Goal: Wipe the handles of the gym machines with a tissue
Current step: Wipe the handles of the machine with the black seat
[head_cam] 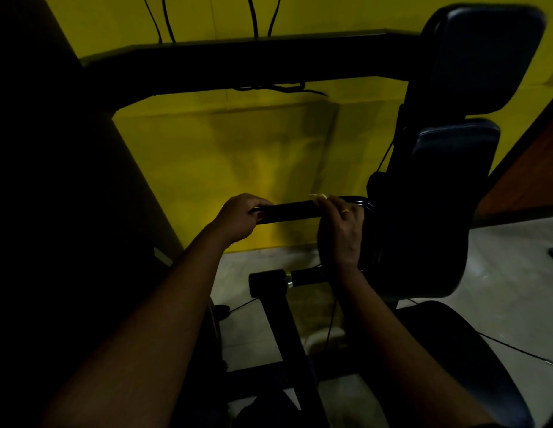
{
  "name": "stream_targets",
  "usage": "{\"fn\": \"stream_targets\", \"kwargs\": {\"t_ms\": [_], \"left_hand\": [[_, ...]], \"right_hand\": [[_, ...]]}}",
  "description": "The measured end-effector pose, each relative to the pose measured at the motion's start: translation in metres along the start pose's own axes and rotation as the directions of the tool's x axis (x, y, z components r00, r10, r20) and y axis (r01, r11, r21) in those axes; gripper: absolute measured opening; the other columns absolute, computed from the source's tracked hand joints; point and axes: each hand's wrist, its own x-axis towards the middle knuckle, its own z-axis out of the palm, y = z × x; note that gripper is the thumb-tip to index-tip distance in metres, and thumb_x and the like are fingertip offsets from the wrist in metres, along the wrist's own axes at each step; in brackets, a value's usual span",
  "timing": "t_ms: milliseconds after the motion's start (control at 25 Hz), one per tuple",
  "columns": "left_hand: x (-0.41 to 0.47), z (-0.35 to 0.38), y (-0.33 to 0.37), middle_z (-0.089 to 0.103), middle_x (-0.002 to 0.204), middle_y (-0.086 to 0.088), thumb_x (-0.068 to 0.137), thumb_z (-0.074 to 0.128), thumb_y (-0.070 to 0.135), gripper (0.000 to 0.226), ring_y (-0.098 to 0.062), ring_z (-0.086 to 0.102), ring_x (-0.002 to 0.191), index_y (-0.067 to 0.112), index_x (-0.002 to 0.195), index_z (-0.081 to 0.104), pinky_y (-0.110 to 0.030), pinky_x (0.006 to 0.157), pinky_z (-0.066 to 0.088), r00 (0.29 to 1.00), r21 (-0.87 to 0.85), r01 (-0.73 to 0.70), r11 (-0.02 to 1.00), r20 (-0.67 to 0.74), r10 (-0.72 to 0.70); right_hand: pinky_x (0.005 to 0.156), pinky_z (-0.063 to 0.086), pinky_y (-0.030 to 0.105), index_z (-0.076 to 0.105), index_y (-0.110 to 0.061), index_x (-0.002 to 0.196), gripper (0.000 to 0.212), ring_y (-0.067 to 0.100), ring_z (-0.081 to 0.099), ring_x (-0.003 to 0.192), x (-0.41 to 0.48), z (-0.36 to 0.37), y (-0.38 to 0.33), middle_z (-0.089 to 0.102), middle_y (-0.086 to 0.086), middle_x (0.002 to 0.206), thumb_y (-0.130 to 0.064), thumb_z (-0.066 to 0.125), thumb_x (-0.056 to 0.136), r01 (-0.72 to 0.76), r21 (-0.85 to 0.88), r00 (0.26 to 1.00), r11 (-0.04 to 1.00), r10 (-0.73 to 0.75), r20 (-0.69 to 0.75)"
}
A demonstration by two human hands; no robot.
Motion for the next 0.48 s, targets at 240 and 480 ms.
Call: {"fn": "stream_targets", "kwargs": {"t_ms": [240, 480], "left_hand": [[0.000, 0.000, 0.000, 0.068, 0.115, -0.005, 0.095, 0.059, 0.012, 0.020, -0.022, 0.061, 0.110, 0.016, 0.111, 0.071, -0.042, 0.096, 0.050, 0.999, -0.176, 0.050, 0.983, 0.024, -0.047], [0.000, -0.002, 0.001, 0.062, 0.123, -0.011, 0.097, 0.049, 0.002, 0.030, -0.025, 0.056, 0.113, 0.011, 0.121, 0.066, -0.033, 0.089, 0.045, 0.993, -0.162, 0.116, 0.980, 0.035, -0.112]], "right_hand": [[0.063, 0.046, 0.036, 0.059, 0.004, 0.121, 0.038, 0.028, 0.042, 0.085, -0.022, 0.031, -0.057, 0.051, 0.016, 0.108, -0.001, 0.043, 0.088, 0.219, 0.083, 0.967, 0.972, -0.227, 0.114], [0.053, 0.039, 0.029, 0.069, -0.006, 0.098, 0.026, 0.033, 0.051, 0.078, -0.012, 0.007, -0.035, 0.057, 0.018, 0.089, -0.007, 0.048, 0.082, -0.177, 0.100, 0.983, 0.979, 0.181, -0.028]]}}
